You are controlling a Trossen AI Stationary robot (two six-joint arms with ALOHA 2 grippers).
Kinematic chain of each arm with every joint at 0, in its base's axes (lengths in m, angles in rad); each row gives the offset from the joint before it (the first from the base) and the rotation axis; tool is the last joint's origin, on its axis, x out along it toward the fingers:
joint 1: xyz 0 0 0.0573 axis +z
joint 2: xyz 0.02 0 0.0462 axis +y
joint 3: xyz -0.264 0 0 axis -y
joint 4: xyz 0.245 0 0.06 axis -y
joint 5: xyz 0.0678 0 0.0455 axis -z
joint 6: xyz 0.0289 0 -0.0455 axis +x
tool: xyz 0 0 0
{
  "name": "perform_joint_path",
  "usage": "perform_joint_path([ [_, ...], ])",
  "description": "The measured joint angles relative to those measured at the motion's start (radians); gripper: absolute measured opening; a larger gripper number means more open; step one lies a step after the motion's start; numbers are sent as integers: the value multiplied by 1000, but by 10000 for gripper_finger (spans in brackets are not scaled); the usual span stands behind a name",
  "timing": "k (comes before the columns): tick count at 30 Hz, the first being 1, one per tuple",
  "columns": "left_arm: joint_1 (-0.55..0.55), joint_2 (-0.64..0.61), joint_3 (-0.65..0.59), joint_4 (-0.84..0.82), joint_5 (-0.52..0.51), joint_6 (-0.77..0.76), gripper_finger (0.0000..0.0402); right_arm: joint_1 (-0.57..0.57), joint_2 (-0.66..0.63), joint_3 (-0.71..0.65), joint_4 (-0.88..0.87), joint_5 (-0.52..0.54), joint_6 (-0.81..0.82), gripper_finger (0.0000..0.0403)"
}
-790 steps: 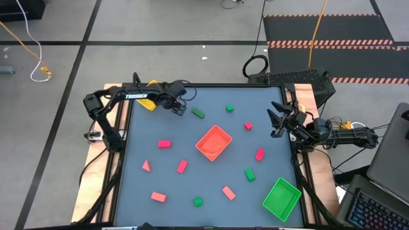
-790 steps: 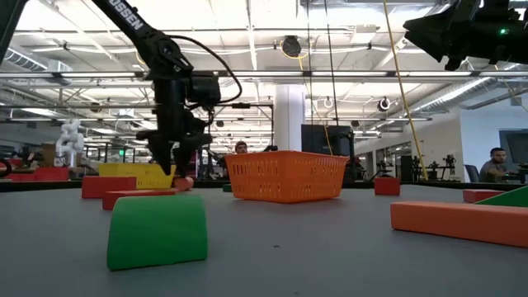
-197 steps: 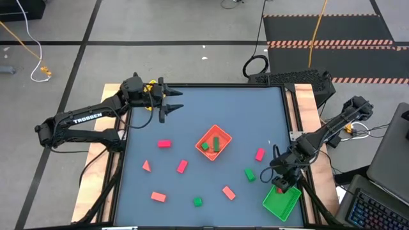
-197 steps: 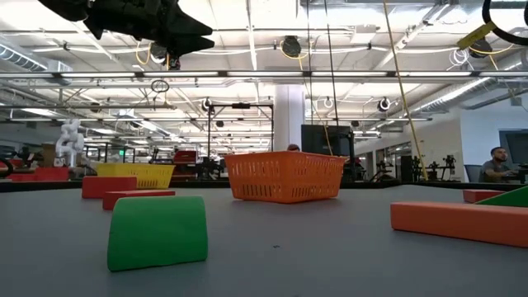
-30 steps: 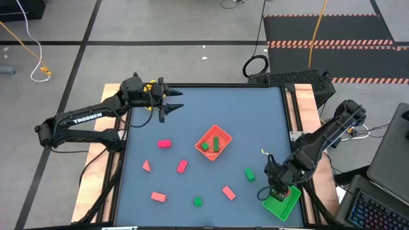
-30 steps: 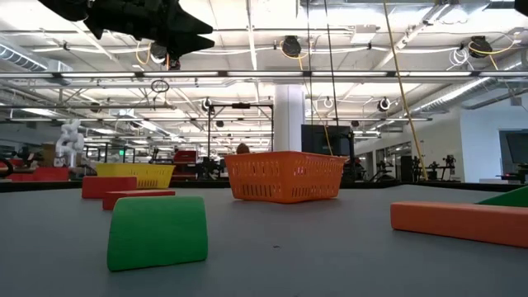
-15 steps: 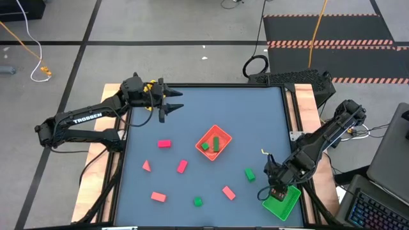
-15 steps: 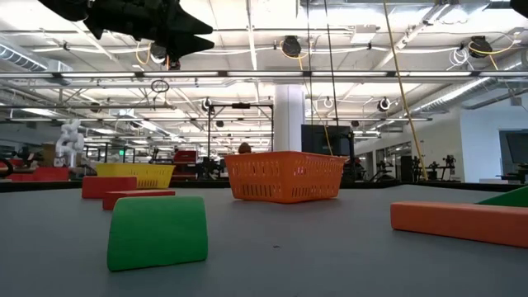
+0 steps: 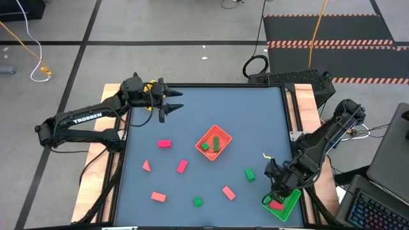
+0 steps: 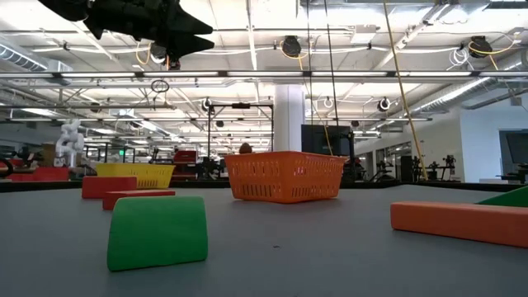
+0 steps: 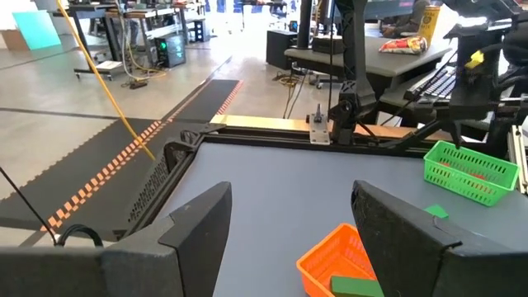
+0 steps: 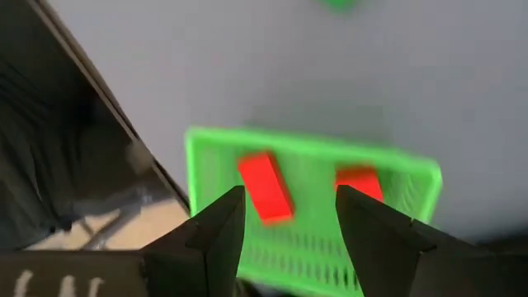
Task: Sort & place blocks by color
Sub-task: Put the red block into the green bin
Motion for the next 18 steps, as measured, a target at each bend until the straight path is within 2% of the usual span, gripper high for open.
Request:
perform_joint_path([
  [5,0,0,0,0,0,-4,251,-4,0,0,75,279,-97,183],
  [7,0,0,0,0,0,-5,251,-30,-1,-17,76,337,-88,183],
  [11,0,0,0,0,0,-6,251,-111,0,-108,95,293,-42,183],
  [15,0,0,0,-3,0,-55,251,-173,0,-208,214,244,-124,183],
  [18,0,0,0,-2,0,-102,251,-211,0,-248,294,247,-206,183],
])
